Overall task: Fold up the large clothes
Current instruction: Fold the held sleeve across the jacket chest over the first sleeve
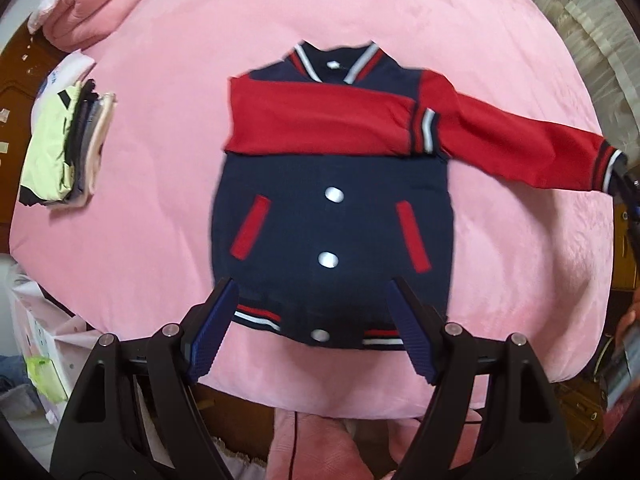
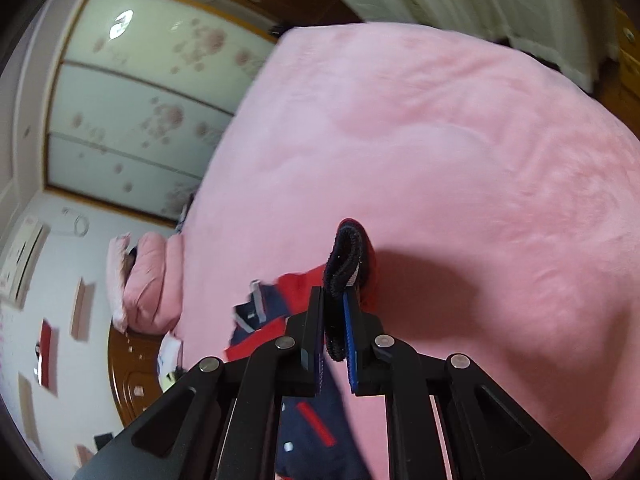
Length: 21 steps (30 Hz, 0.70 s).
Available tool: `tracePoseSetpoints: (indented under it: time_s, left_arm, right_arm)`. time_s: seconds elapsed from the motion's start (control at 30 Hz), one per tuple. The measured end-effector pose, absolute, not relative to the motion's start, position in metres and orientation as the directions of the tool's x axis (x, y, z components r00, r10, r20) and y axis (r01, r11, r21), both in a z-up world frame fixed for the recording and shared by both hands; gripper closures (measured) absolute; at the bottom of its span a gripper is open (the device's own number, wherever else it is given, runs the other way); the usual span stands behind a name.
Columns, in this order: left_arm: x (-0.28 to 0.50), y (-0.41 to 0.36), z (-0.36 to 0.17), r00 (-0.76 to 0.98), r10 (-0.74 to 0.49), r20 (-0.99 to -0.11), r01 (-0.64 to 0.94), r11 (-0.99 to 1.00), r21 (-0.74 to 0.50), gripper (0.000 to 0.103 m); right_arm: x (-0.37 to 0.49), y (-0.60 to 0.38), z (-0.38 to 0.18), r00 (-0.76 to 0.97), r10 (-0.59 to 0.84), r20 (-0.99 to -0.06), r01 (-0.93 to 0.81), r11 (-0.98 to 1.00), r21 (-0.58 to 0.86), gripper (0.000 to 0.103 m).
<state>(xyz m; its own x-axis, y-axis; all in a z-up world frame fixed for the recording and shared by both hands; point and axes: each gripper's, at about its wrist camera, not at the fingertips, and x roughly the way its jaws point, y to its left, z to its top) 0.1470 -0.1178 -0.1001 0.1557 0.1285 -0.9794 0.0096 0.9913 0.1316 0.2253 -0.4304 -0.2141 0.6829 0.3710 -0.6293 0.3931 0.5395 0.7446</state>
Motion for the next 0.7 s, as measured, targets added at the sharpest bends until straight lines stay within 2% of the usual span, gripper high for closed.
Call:
tracePoseSetpoints:
  time_s: [0.2,0.37,0.53,0.7]
  left_arm:
    - [0.152,-0.05,-0.09,0.197,0.101,-0.975,0.03,0.994,0.109,0.028]
    - [0.16,0.01,-0.086,0.248,0.086,-0.965,0.047,0.994,0.101,0.028]
    - [0.171,0.07,-0.098,0.289,0.017,-0.957,0.031,0.999,0.027,0.028]
    - [0.19,0.114,-0.122,0.323,-0.042,-0.945,-0.004,0.999,-0.046,0.028]
  right_arm:
    - [0.243,-0.357,-0.153,0.746,0.365,-0.557,0.304,0.557,0.773,0.094]
    - [0.279,-0.271,-0.124,0.749,0.364,-0.554,0.255,0.613,0.748,0.094]
    - [0.321,-0.17,-0.121,0.722,0.408,-0.558,0.186,0.663,0.725,0.094]
    - [0.355,-0.064,-0.147,0.66,0.46,-0.594,0.112,0.721,0.683,0.094]
